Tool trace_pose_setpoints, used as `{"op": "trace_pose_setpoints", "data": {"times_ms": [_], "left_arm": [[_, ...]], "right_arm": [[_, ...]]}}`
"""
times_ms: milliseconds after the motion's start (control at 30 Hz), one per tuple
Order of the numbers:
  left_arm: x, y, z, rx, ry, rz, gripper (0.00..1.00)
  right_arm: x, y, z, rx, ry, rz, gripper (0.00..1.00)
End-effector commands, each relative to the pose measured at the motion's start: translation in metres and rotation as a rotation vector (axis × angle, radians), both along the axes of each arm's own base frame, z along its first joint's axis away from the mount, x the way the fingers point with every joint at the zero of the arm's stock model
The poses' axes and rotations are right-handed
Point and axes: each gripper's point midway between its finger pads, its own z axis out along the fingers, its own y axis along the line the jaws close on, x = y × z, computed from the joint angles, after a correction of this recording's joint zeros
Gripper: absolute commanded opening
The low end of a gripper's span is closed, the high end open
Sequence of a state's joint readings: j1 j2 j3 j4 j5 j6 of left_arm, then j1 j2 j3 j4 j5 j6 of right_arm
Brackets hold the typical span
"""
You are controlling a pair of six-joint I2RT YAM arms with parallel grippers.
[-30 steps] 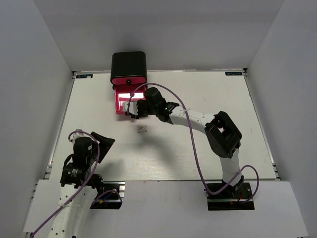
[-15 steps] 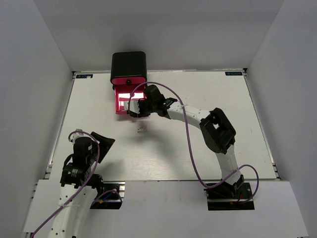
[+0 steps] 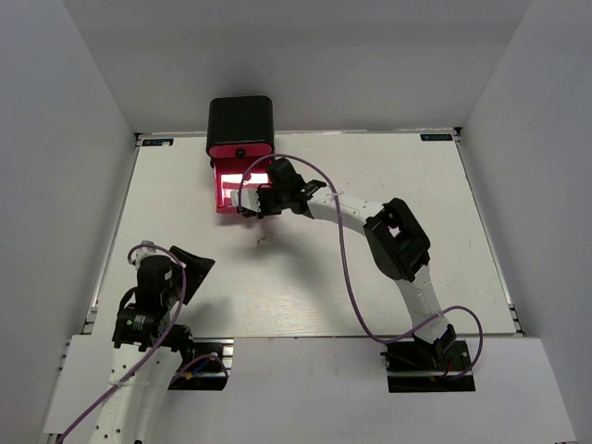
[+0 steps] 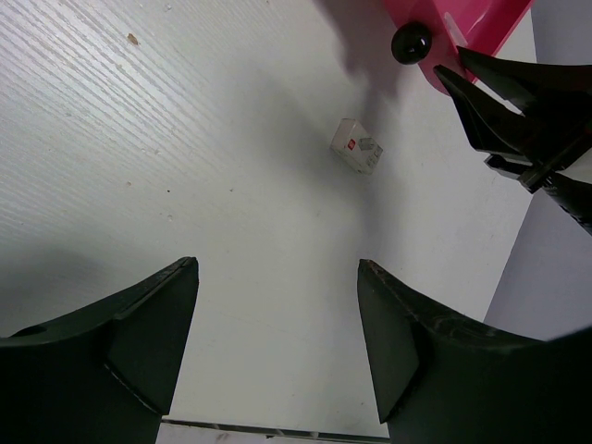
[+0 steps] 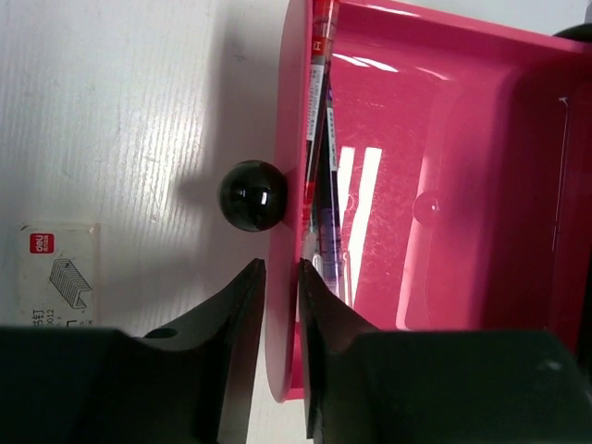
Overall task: Sort the stationery into containers
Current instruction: Close the drawer in the storage box.
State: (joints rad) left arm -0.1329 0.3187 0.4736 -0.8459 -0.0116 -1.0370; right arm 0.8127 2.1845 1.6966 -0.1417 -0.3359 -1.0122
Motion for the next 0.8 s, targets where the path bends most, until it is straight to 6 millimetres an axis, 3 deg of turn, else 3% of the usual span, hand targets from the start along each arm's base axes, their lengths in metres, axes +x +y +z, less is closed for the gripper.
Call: {"op": "trace_pose_setpoints", "data": {"times_ms": [0, 167, 267, 433, 600, 767], "left_arm": [[0.001, 0.000, 0.012, -0.007, -0.031, 0.003, 0.79], [0.003, 0.000, 0.013, -0.007, -0.031, 0.003, 0.79], [0.003, 0.000, 0.013, -0.007, -0.031, 0.003, 0.79], [0.003, 0.000, 0.013, -0.007, -0.031, 0.003, 0.79], [0.004, 0.000, 0.013, -0.007, -0.031, 0.003, 0.79], [0.006, 0.000, 0.013, -0.006, -0.029, 0.003, 0.79]], "right_arm": [[0.010, 0.002, 0.015, 0.013, -0.026, 0.010, 0.26], [0.011, 0.000, 0.018, 0.017, -0.027, 0.018, 0.07], [0.012, 0.000, 0.024, 0.023, -0.028, 0.022, 0.01], [0.015, 0.003, 0.041, 0.069, -0.036, 0.014, 0.00], [0.023, 0.011, 0.083, 0.153, -0.087, -0.006, 0.00], [0.033, 0.017, 0.103, 0.200, -0.099, -0.051, 0.00]]}}
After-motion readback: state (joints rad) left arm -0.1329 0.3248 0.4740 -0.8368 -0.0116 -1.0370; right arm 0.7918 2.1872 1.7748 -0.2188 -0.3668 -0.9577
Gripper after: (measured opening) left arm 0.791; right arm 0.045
